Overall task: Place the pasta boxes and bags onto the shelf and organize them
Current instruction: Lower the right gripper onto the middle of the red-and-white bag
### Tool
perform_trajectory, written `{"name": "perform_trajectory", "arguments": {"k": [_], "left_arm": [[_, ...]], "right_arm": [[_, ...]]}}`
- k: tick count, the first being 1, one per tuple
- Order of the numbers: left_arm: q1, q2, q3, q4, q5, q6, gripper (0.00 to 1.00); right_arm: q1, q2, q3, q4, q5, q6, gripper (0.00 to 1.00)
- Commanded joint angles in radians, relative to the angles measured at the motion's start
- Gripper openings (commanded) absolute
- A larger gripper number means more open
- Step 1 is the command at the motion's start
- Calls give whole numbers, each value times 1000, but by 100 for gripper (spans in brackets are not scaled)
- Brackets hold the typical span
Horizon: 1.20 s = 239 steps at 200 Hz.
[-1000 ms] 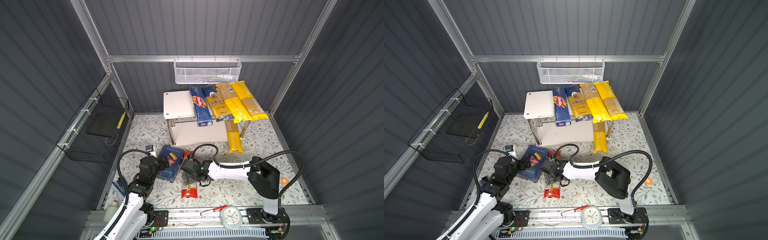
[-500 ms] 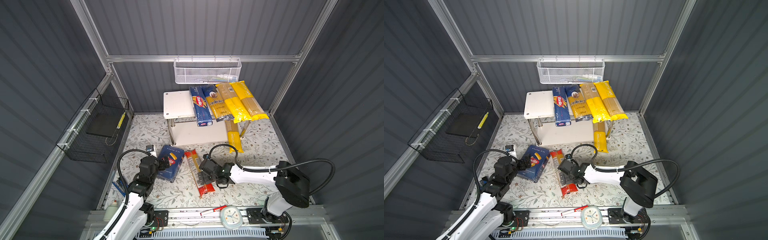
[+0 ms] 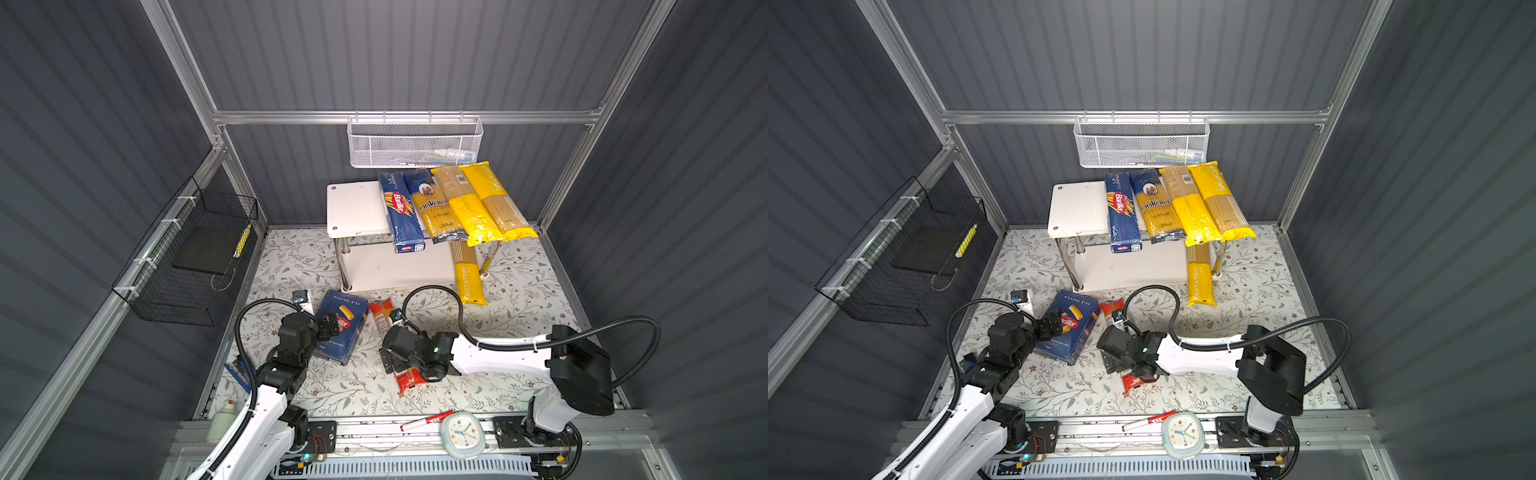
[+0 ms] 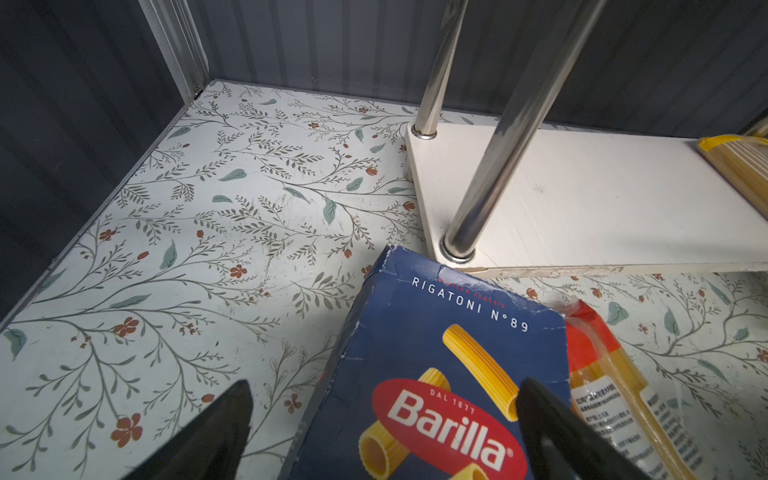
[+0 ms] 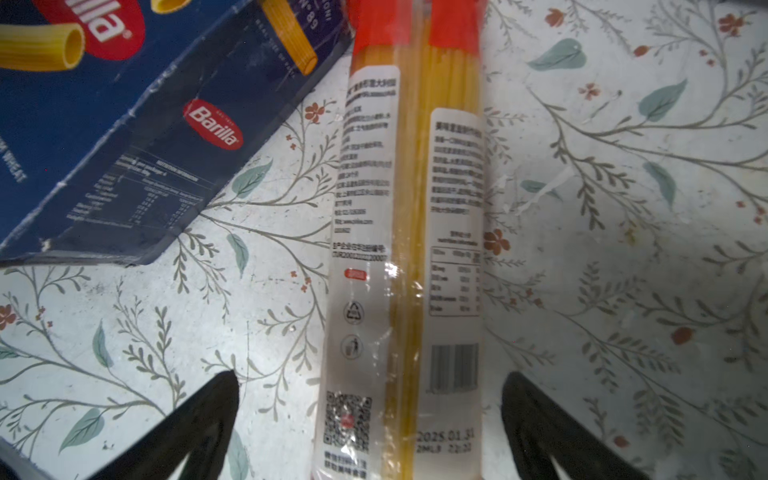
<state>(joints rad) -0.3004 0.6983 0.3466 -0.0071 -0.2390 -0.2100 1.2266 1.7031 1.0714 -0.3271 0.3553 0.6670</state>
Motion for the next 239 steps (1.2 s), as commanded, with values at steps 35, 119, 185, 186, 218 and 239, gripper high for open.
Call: {"name": "perform_trajectory", "arguments": {"k": [35,119,185,186,218,239], "left_arm": [[0,4,-9,10,15,23,99],[0,-5,-14,9,15,23,100],[0,6,-9,10,14,23,100],[0,7,-9,11,14,23,100],[0,7,-9,10,13,23,99],[0,7,-10,10,14,23,100]], "right_arm": [[54,115,163,-261,48,-108,99],[-18,46,71,-231,-43,26,99],[-28,84,59,-120,-127,65,99],[-28,85,59,-120,-124,67,99],[-34,124,75,-172,-92,116,99],[-35,146,86,-189,-87,126,99]]}}
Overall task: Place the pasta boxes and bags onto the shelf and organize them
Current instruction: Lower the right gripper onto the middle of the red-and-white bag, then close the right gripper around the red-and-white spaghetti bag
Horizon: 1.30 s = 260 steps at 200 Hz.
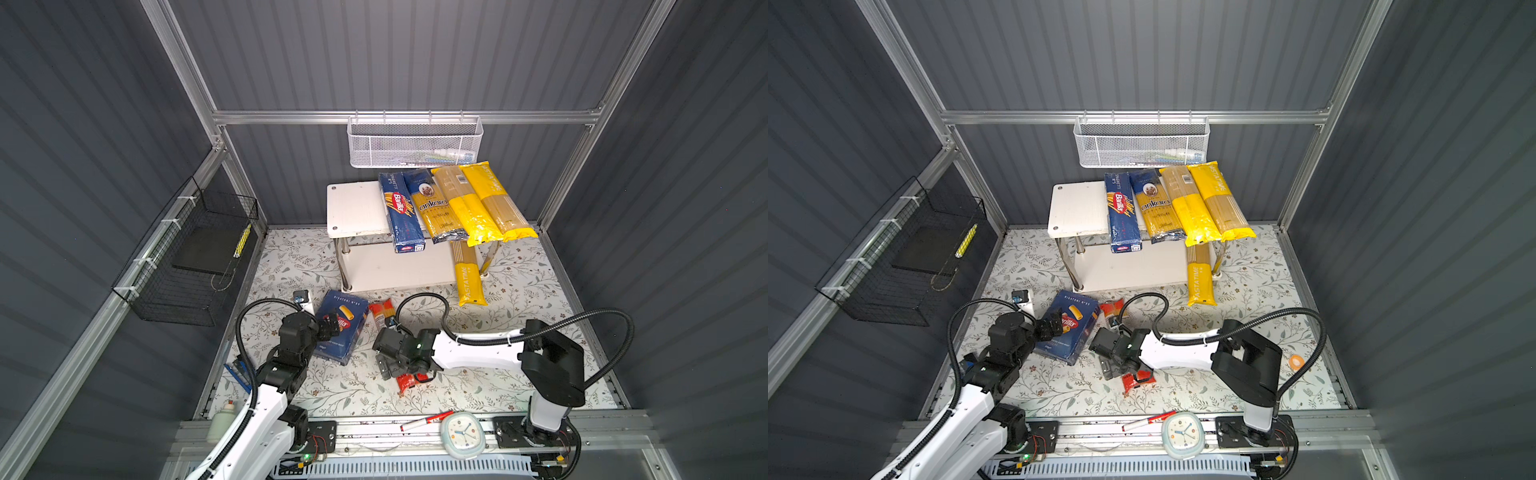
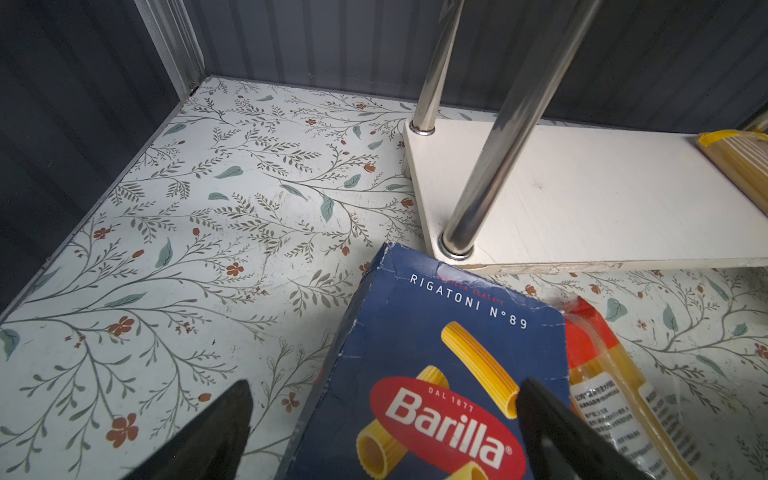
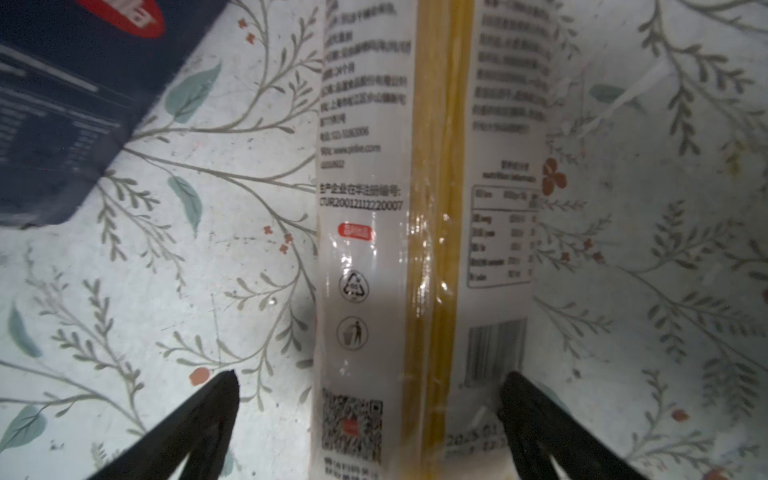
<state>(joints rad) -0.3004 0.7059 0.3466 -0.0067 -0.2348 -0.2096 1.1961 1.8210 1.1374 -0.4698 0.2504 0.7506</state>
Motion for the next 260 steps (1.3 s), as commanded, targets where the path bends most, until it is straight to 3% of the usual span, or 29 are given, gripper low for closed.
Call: {"name": "perform_trajectory", "arguments": {"k": [1,170,260], "left_arm": [[0,-1,-9,10,9,22,100],[0,7,-6,10,4,19,100],[0,-1,-8,7,-4,15,99]], "right_arm": [[-5,29,20,-48,18,42,99],[-40,83,32,-50,7,17,99],[-35,78,24,-45,-6,12,76]]}}
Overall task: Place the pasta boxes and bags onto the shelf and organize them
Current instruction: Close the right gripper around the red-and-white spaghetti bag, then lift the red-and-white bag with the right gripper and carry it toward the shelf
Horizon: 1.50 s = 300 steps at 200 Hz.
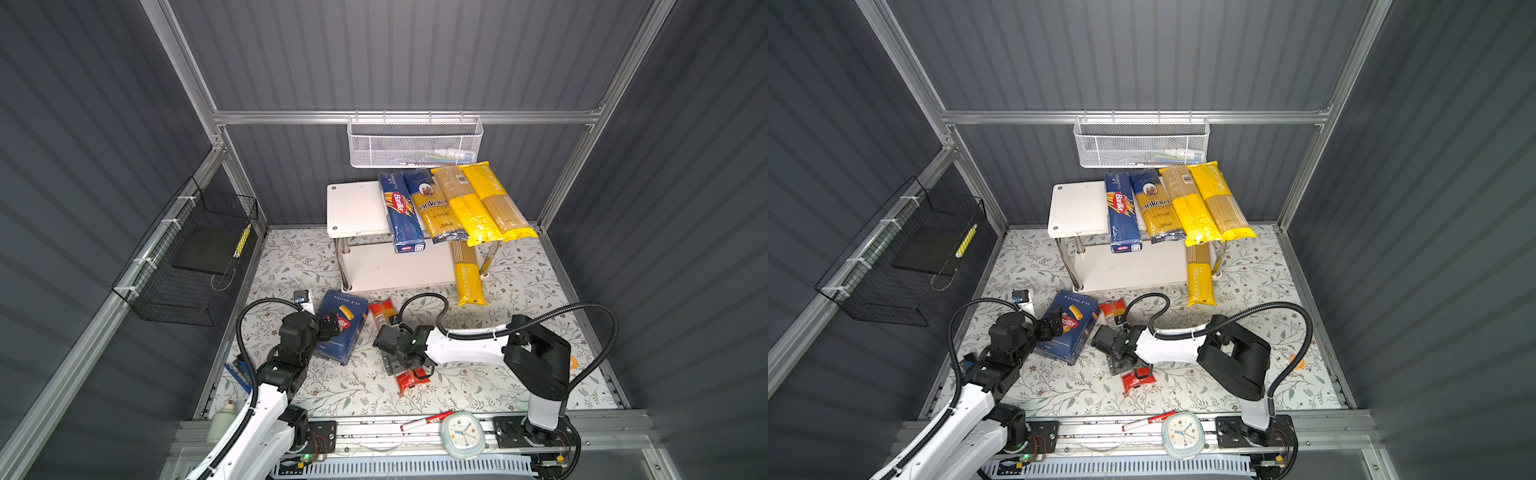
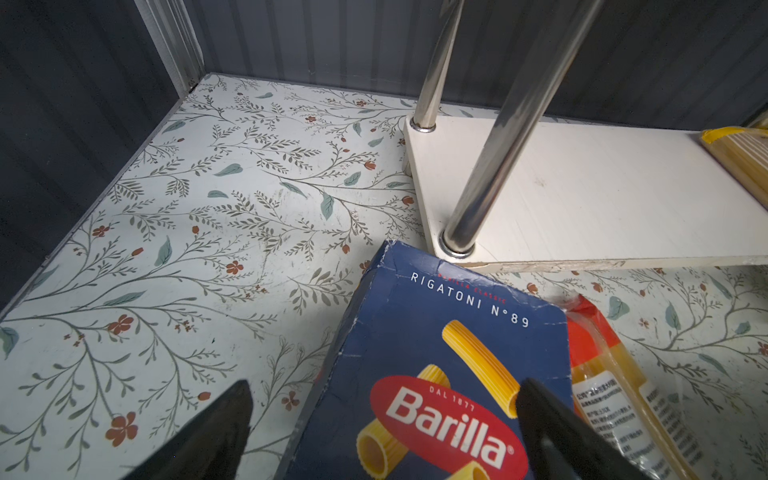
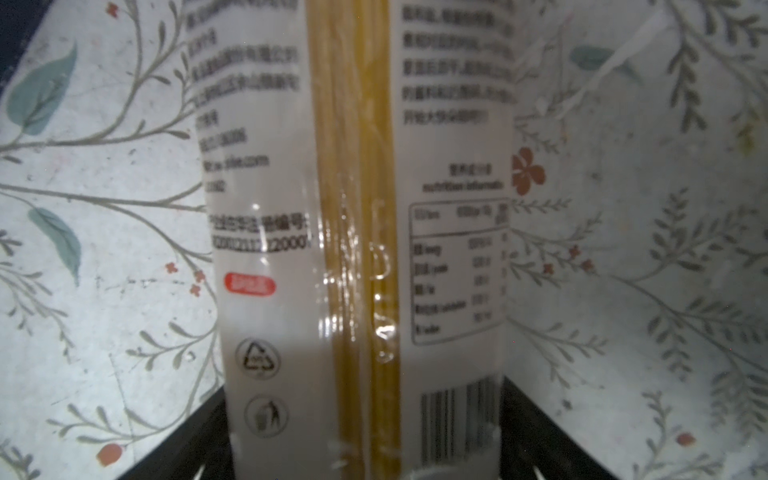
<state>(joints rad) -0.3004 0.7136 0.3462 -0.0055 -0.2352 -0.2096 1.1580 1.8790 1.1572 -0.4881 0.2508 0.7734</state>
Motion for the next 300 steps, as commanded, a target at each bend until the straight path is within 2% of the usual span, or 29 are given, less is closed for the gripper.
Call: {"name": "perform_trajectory", "arguments": {"k": [1,55,77,105,196,248,300], "left_arm": [[0,-8,-7,6,-4,14,99],[0,-6,-7,8,-1,16,100],[0,-13,-10,7,-3,16,99],[0,-5,-7,7,-2,16,100],[0,-14,-10,7,3,19,100],[0,-1,-5,10,8,20,100],[0,-23,-13,6,1,18,100]], "right_arm": [[2,20,4,-26,-7,-13,76],[3,7,-9,-29,7,-17,51],[3,-24,-36,0,10,-6,46],[3,-70,-71,35,23,11,36],[-3,-216,-154,160,105,22,16],[-14,-273,-164,168,152,8,5],[-17,-381,-230,233,182,-5,0]]}}
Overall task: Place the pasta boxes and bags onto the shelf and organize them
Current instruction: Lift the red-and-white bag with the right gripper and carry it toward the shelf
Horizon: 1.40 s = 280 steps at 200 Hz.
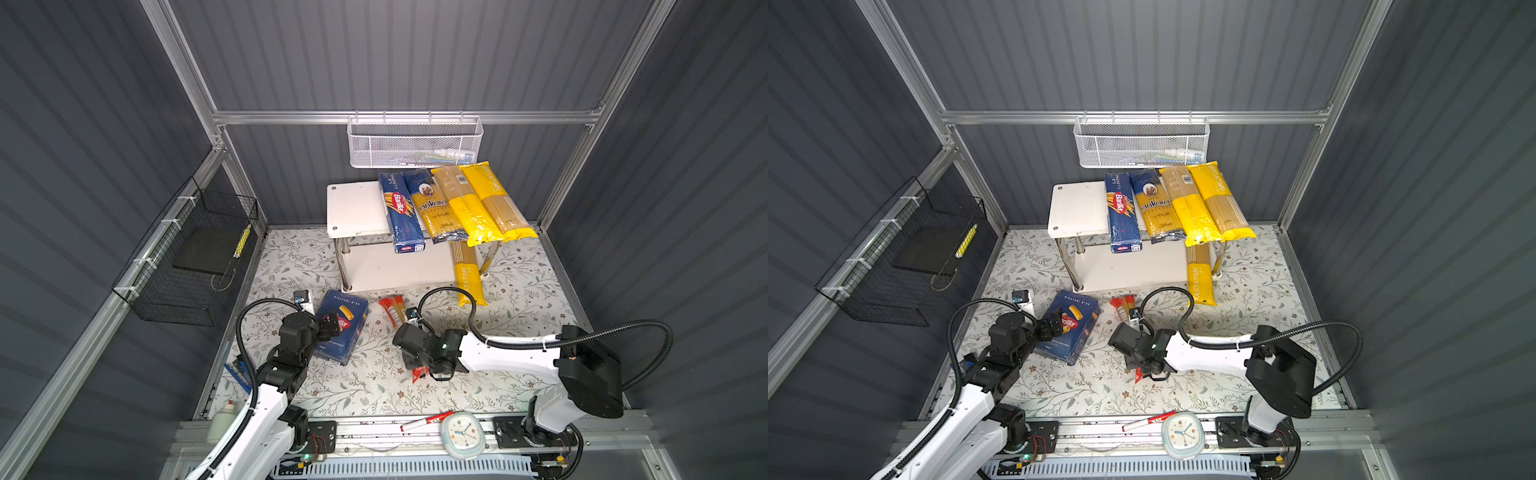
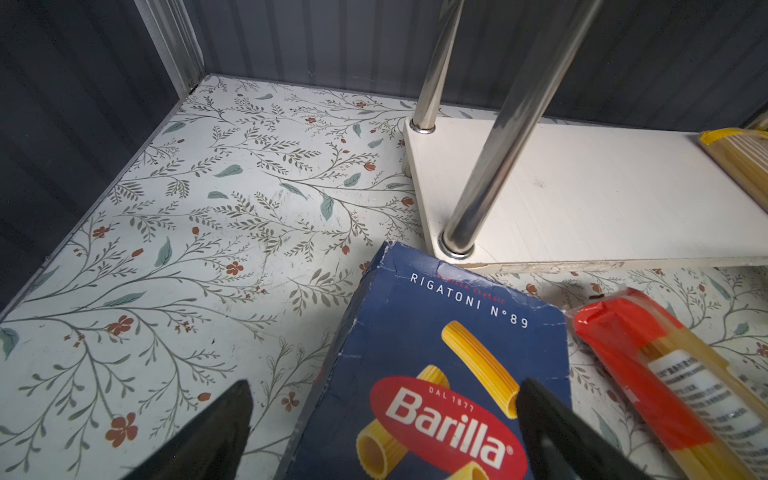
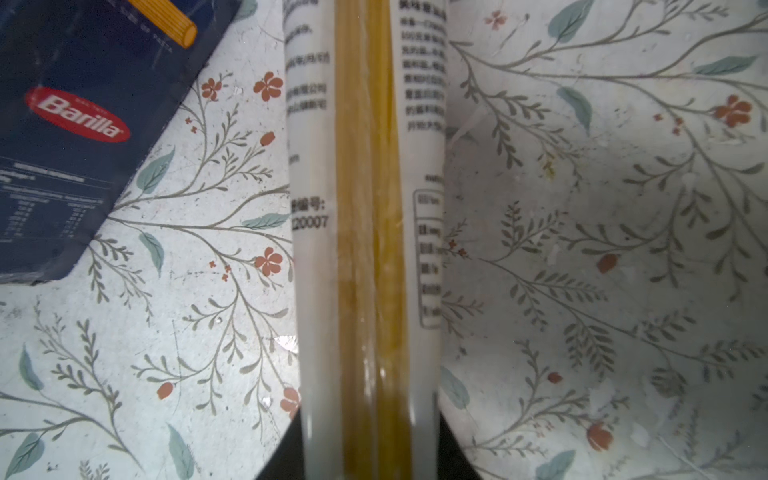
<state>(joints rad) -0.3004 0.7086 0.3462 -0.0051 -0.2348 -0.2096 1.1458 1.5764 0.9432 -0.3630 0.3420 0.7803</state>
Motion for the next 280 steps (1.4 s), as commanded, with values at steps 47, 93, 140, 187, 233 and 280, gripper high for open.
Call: {"name": "perform_trajectory", "arguments": {"k": [47,93,140,187,233,280], "left_arm": [[0,7,-3,9,6,19,99],[0,-5,-9,10,10,22,99],[0,-29,-18,6,5,18,100],[0,-18,-14,5,2,18,99],[0,-16,-13,7,6,19,100],[0,-18,-13,7,5,18,100]], "right_arm": [[-5,-157,-29,80,148,-41,0],[-34,-207,-40,37,177,-39,0],[-91,-250,-53,42,165,-68,0],[-124,-254,-26,15,184,-96,0],[-174,-268,-26,44,168,-128,1],[-236,-265,4,61,149,-178,1]]}}
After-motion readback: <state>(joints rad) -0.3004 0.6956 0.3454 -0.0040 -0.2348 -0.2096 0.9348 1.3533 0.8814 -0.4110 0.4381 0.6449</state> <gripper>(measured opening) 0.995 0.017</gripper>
